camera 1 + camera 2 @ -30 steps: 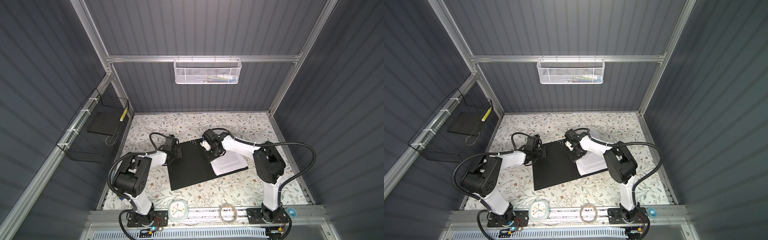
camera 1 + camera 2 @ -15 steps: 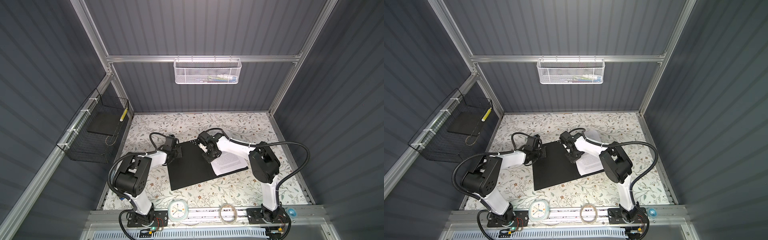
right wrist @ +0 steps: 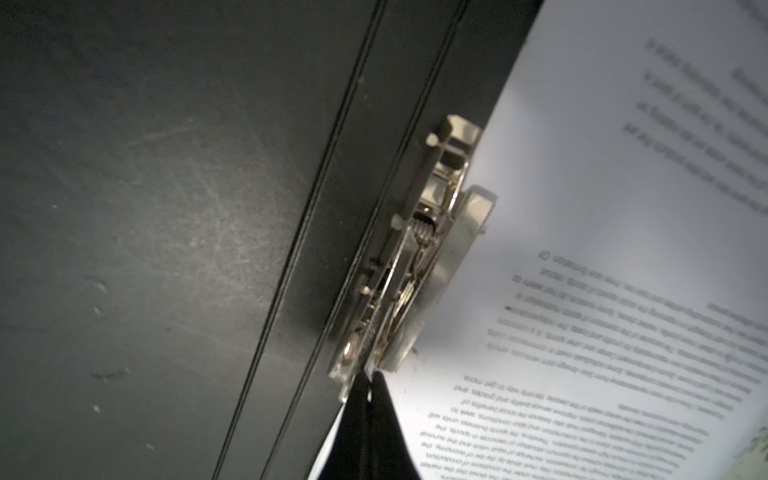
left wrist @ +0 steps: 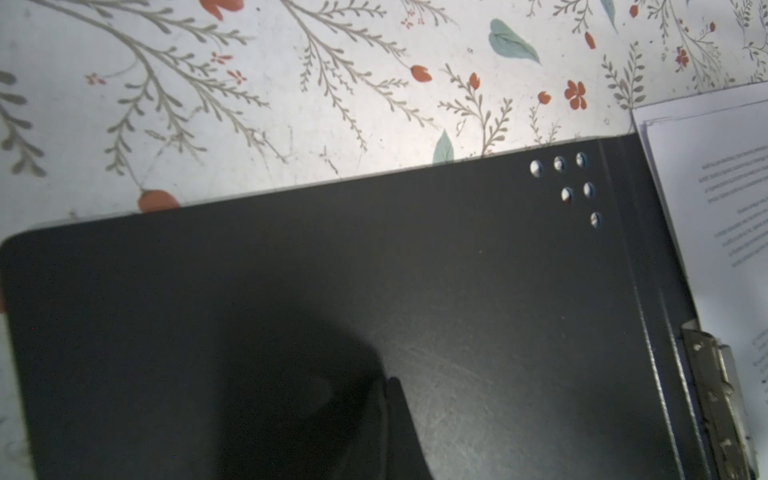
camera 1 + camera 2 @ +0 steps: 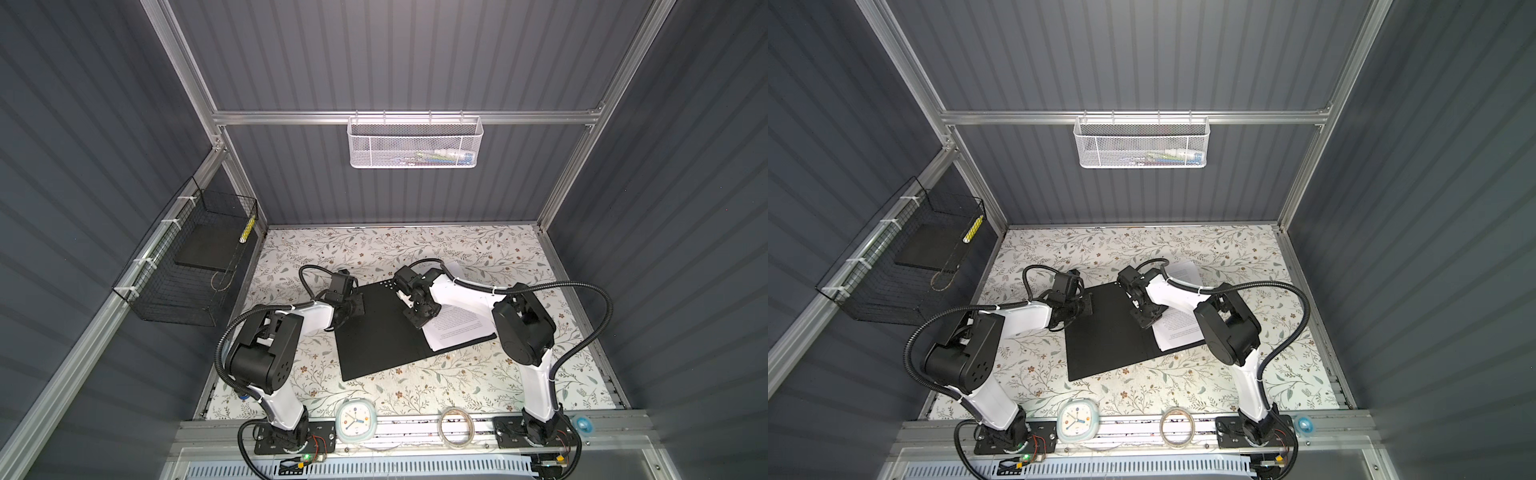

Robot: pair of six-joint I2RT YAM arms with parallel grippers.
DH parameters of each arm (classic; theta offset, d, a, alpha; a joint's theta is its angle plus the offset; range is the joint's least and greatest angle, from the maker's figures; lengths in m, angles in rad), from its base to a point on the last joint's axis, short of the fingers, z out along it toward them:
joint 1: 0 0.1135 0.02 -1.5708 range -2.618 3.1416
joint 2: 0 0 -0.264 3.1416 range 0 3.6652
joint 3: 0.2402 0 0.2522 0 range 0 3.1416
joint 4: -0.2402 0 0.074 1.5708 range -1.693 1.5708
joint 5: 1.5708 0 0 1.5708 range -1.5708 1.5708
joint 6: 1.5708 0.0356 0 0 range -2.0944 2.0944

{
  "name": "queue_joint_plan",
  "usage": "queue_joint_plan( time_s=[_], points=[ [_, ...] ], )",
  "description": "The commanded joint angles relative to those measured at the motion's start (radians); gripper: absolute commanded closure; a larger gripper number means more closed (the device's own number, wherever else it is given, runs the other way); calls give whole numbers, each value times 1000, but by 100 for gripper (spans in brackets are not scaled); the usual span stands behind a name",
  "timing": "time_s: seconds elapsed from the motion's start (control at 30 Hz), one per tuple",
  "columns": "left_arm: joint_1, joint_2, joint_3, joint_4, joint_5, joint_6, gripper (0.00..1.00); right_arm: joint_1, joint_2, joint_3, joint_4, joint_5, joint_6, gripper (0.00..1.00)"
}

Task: Put the files into the folder

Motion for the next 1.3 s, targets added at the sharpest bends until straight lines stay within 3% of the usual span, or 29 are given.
queue_joint_plan(
  time_s=[0.0, 1.27],
  points=[
    [7, 67, -33, -170, -18, 1, 100, -14, 72, -40, -82, 79, 13, 100],
    [7, 55, -47, -155, 36, 24, 100, -13, 206, -161, 141, 34, 61, 100]
  ],
)
